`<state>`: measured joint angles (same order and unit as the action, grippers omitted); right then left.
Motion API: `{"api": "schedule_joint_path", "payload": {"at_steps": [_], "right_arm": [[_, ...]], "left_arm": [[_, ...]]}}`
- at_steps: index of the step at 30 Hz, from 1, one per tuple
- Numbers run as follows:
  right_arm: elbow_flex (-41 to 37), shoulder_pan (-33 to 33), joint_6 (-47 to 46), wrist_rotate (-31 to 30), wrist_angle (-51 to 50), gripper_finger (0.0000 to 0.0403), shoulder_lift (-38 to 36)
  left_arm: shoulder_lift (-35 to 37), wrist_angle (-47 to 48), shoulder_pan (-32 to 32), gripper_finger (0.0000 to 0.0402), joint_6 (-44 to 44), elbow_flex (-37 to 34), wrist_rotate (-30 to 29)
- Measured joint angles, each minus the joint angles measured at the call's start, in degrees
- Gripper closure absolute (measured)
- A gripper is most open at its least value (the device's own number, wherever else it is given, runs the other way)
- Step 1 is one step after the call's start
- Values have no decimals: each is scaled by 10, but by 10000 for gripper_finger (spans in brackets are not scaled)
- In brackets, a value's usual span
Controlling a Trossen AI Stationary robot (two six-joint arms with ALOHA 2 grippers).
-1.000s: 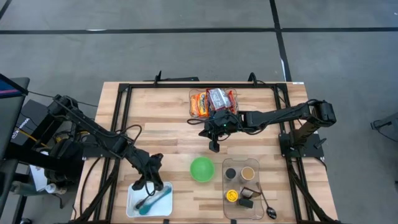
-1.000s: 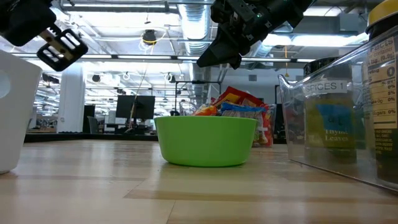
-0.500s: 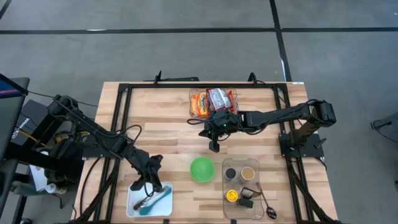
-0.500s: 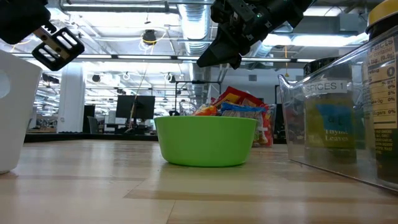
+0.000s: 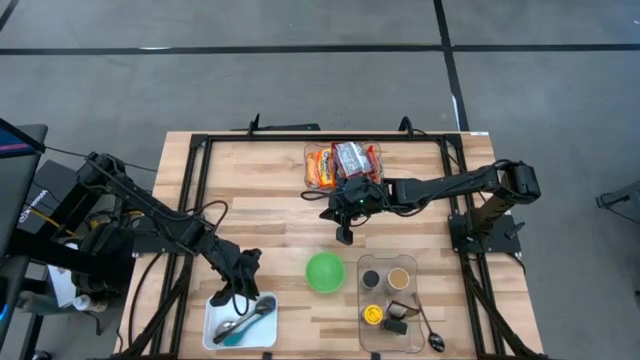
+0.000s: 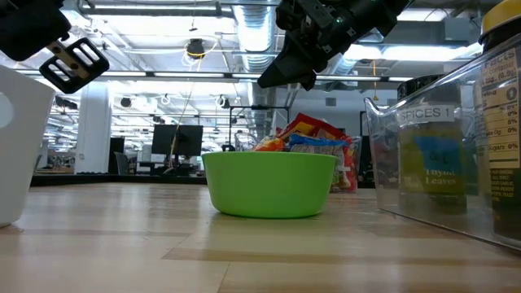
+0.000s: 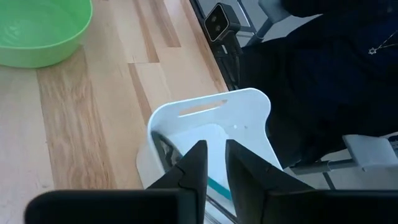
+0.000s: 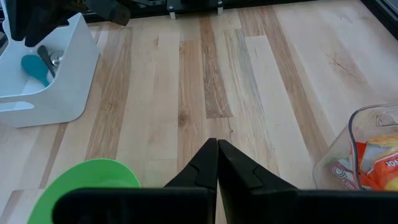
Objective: Pick & Place Food Item
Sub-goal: Put the black spoon into the white bin
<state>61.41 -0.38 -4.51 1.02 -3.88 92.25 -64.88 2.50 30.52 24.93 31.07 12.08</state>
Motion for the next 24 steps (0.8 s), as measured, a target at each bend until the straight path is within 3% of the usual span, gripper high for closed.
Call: {"api": "schedule_joint_path", "payload": {"at_steps": [8,14,18,24], "right_arm": [[0,0,0,0,0,399,0],[0,0,0,0,0,399,0],[0,0,0,0,0,399,0],[0,0,0,0,0,399,0]], "left_arm": [[0,-20,-7,330,-1,0,0],[0,-130,-36,340,-5,0,-27],[0,-230,-66,348,-38,0,-120],[0,-351,-116,358,-199,0,-311]]}}
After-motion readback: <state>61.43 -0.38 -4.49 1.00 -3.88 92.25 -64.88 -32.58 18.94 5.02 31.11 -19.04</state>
